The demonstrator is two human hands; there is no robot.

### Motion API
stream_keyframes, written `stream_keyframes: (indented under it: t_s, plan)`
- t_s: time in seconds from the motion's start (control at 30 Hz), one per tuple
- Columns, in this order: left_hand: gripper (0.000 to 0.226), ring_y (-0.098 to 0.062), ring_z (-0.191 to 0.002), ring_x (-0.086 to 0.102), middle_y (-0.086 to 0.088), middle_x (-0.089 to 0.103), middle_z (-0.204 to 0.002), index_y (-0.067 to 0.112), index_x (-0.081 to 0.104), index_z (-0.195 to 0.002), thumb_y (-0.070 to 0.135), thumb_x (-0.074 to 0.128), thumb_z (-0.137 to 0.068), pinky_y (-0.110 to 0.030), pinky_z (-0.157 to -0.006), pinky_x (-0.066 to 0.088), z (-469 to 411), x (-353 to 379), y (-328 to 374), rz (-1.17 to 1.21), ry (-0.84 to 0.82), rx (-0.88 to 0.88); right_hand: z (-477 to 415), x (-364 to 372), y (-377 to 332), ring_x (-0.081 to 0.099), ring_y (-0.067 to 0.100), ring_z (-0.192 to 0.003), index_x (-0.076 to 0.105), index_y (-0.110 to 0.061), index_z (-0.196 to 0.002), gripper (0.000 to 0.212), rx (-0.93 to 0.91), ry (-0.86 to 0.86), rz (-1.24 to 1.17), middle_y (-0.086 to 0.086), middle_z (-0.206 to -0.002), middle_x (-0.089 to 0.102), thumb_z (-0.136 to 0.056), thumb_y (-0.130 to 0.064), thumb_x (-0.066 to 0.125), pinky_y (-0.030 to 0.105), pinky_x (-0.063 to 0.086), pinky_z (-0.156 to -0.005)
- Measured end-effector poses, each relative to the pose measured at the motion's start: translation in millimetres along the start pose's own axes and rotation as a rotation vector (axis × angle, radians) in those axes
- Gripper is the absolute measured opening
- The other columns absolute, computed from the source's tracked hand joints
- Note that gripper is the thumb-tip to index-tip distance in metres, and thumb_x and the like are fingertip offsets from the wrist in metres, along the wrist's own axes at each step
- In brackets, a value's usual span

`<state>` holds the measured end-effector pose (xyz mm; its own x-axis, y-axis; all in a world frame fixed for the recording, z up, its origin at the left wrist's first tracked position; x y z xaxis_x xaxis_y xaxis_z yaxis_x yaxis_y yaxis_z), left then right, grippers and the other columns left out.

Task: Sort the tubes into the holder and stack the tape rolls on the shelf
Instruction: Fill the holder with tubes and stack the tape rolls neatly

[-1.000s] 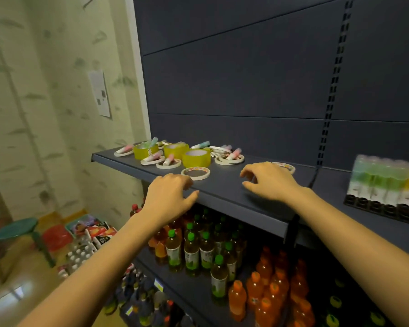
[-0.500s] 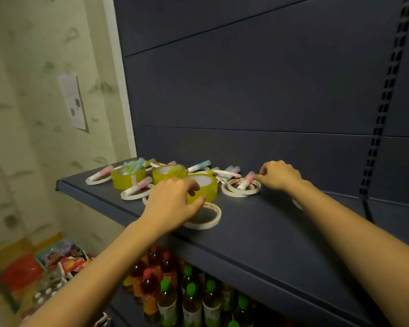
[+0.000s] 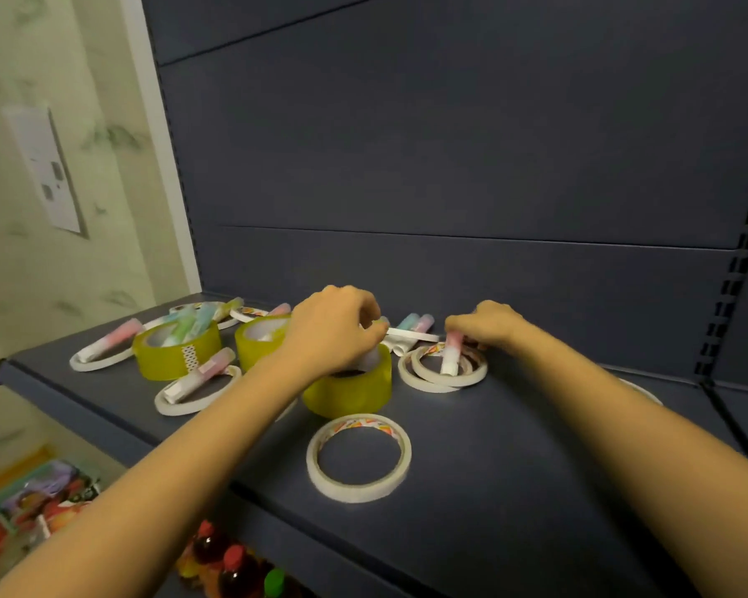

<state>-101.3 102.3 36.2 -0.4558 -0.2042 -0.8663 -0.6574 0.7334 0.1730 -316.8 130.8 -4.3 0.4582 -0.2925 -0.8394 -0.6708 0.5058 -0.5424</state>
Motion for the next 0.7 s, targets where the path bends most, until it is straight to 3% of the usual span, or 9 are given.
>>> stream_keyframes:
  t_s: [0.13,0.2,0.33,0.5,0.6,0.7]
  plan:
    - [0.021,-0.022,-0.095,0.063,-0.001,0.069,-0.105,0.020,0.067,-0.102,0.033,0.057,-0.088,-0.034,-0.079,0.052,-43.4,21.4,-7.0,-0.007,-0.131,0.019,8.8,-13.6,-5.8,0.054,0.017,-0.066,0.056,-0.014,-0.070,0.032,-0.108,0.000,-0.206,0.009,-0.080,0.062,-0.091,-0.038,0.054,0.029,0.042,-0.065]
    - [0.024,-0.023,-0.096,0.062,-0.004,0.067,-0.109,0.016,0.065,-0.106,0.031,0.055,-0.090,-0.036,-0.082,0.052,-67.4,35.3,-10.2,-0.005,-0.233,0.041,15.9,-21.7,-6.5,0.057,0.017,-0.068,0.056,-0.014,-0.076,0.032,-0.137,0.067,-0.216,0.010,-0.088,0.066,-0.093,-0.040,0.051,0.032,0.043,-0.071]
    - [0.033,-0.028,-0.100,0.060,-0.013,0.063,-0.114,0.006,0.061,-0.114,0.029,0.049,-0.094,-0.039,-0.090,0.050,-104.8,66.8,-11.8,-0.023,-0.430,0.059,30.3,-30.8,-4.2,0.057,0.014,-0.063,0.053,-0.012,-0.087,0.030,-0.143,0.160,-0.272,0.006,-0.089,0.065,-0.092,-0.042,0.052,0.030,0.042,-0.069]
    - [0.032,-0.025,-0.101,0.057,-0.014,0.061,-0.119,0.003,0.059,-0.118,0.024,0.047,-0.096,-0.035,-0.091,0.045,-125.5,94.5,-16.8,0.137,-0.550,0.050,42.2,-29.2,-4.8,0.059,0.012,-0.060,0.053,-0.013,-0.085,0.031,-0.104,0.235,-0.260,0.001,-0.086,0.064,-0.091,-0.043,0.054,0.030,0.045,-0.070]
    - [0.031,-0.024,-0.097,0.057,-0.013,0.062,-0.110,0.002,0.060,-0.116,0.022,0.052,-0.094,-0.034,-0.087,0.046,-131.9,99.1,-20.6,0.293,-0.563,0.024,48.1,-25.7,-5.4,0.059,0.012,-0.060,0.052,-0.015,-0.081,0.030,-0.065,0.290,-0.271,-0.001,-0.085,0.063,-0.090,-0.043,0.055,0.026,0.045,-0.065]
    - [0.031,-0.021,-0.090,0.054,-0.009,0.059,-0.099,0.000,0.059,-0.113,0.023,0.057,-0.091,-0.033,-0.079,0.044,-131.2,101.0,-22.4,0.365,-0.638,0.012,52.8,-22.0,-8.2,0.061,0.014,-0.062,0.050,-0.015,-0.079,0.029,-0.033,0.326,-0.287,0.000,-0.087,0.064,-0.090,-0.042,0.056,0.028,0.047,-0.070]
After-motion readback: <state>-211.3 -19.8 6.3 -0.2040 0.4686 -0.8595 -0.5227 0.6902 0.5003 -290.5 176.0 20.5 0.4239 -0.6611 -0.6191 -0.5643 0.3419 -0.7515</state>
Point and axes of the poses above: each hand's wrist, its own z-axis away from the middle knuckle, its own x-axis out of the palm, y = z × x, the point moved 3 cm from there along -z, towards the middle knuckle
